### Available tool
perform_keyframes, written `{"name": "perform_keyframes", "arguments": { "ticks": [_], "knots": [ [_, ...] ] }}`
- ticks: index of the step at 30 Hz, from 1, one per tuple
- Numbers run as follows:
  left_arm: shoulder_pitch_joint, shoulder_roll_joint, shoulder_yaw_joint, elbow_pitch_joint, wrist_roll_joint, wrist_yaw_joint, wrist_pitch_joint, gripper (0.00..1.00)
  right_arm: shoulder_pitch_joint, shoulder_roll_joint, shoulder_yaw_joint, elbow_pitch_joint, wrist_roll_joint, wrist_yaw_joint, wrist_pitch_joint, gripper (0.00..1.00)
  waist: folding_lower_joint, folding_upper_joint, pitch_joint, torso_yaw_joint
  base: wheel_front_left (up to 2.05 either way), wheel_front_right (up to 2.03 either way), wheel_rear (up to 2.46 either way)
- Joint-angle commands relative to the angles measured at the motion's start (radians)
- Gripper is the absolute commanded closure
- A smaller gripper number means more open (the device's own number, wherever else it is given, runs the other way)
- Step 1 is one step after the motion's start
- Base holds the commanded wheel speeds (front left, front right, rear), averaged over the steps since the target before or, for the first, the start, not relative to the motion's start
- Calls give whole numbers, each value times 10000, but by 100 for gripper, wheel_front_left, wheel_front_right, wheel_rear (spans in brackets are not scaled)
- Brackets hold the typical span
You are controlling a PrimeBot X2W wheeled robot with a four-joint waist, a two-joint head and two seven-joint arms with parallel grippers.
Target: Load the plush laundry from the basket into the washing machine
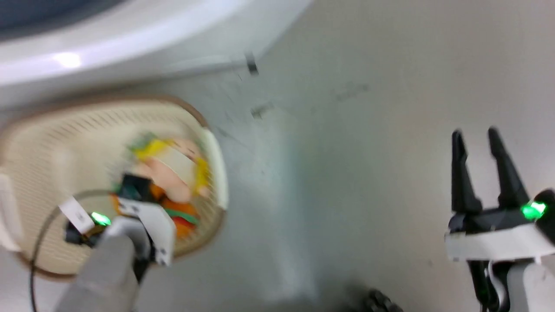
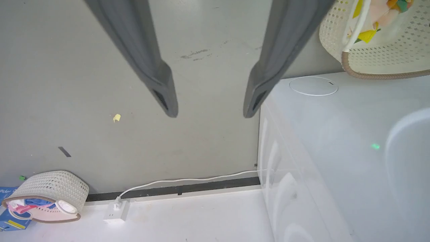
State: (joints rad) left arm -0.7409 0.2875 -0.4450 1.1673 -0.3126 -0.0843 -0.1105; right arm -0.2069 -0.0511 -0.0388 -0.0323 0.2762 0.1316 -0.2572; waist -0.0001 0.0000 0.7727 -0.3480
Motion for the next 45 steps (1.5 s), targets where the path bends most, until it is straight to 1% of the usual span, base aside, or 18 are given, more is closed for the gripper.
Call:
{"name": "perform_keyframes", "arguments": {
  "ticks": [1,5,7,13,22,27,32,36,39,42,45],
  "knots": [
    [269,-102,31,86,-97,-75,-345,100,182,9,-20,86,-147,-9,-45,0,1,0,-2404,1444,0,0,0],
    [785,-497,60,176,-314,-173,-1062,100,616,9,-116,224,-463,-9,-45,0,1,0,-3456,1856,0,0,0],
    [1011,-594,119,126,-418,-191,-1279,100,804,9,-120,272,-593,-9,-45,0,1,0,-3875,2005,0,0,0],
    [1687,-753,359,-541,-630,-126,-1498,100,1321,9,-175,333,-815,-9,-45,0,1,0,-4776,2395,0,0,0],
    [3058,-523,1347,-3993,-492,475,-1510,100,1753,9,-236,350,-840,-9,-45,0,1,0,-5482,2744,0,0,0],
    [3644,-459,1978,-6041,-281,699,-1511,100,1834,9,-176,343,-817,-9,-45,0,1,0,-5618,2776,0,0,0],
    [3756,-317,2407,-7582,-66,824,-1511,100,1796,9,-110,230,-797,-9,-45,0,1,0,-5401,2664,0,0,0],
    [3252,-44,2548,-8349,10,890,-1360,100,1616,9,-97,119,-737,-9,-45,0,1,0,-4810,2491,0,0,0],
    [2521,212,2746,-8753,-138,813,-964,100,1402,9,-85,19,-660,-9,-45,0,1,0,-4209,2339,0,0,0],
    [1621,614,2835,-9073,-7,817,-479,100,1136,9,-60,-60,-567,-9,-45,0,1,0,-3546,2130,0,0,0],
    [598,1040,2875,-9199,97,707,140,100,882,9,-55,-124,-425,-9,-45,0,1,0,-2852,1885,0,0,0]
  ]
}}
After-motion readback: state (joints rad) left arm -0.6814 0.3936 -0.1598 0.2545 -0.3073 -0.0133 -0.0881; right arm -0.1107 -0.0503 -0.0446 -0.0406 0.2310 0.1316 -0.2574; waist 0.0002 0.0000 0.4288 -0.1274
